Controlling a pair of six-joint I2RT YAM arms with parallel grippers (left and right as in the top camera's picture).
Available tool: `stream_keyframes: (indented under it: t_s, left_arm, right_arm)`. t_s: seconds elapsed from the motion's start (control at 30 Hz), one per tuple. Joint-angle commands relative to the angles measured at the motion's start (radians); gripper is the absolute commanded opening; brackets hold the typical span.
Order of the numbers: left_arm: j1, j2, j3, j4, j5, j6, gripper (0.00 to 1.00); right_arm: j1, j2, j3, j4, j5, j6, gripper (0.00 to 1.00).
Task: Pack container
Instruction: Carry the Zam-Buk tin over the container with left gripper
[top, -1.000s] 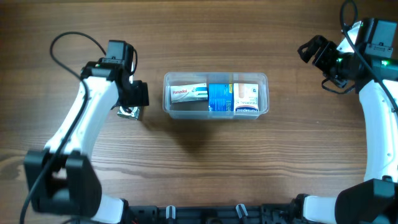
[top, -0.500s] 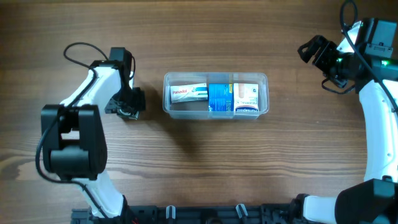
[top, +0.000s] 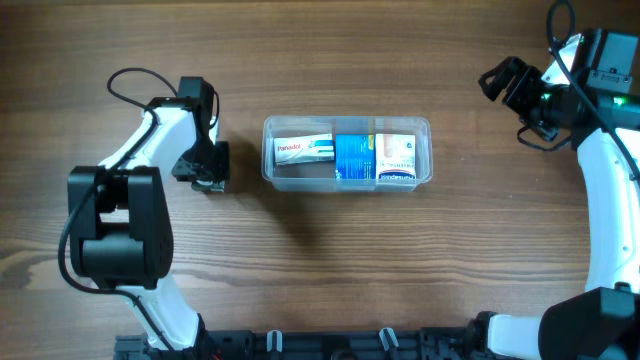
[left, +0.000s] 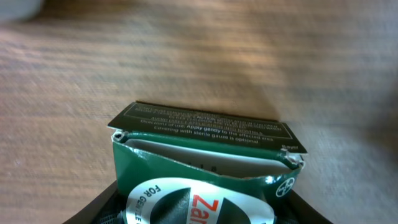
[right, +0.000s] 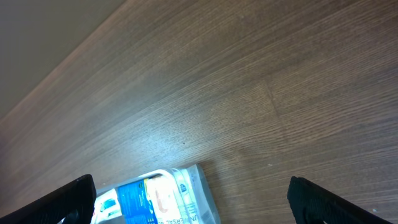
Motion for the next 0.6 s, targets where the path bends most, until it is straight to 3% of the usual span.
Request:
stream_keyframes:
  t_s: [0.0,0.23,0.37,0.57]
  left_arm:
    - [-0.051,-0.115,0.015,-0.034,0.002,-0.01,0.42]
    - [-0.192,-0.345,0.087,-0.09,0.0,-0.013,0.45]
    - [-0.266,-0.415,0.087,-0.04,0.001,-0.014,0.45]
    - [-0.404,-0.407,0.086,0.095,0.002,-0.061,0.37]
  right_arm:
    - [0.0,-0.024,0.002,0.004,-0.015,0.006,1.0]
    - [0.0,-0.024,0.002,0.004,-0.015,0.006,1.0]
    - [0.0,-0.024,0.002,0.004,-0.015,0.006,1.0]
    - [0.0,-0.024,0.002,0.004,-0.015,0.006,1.0]
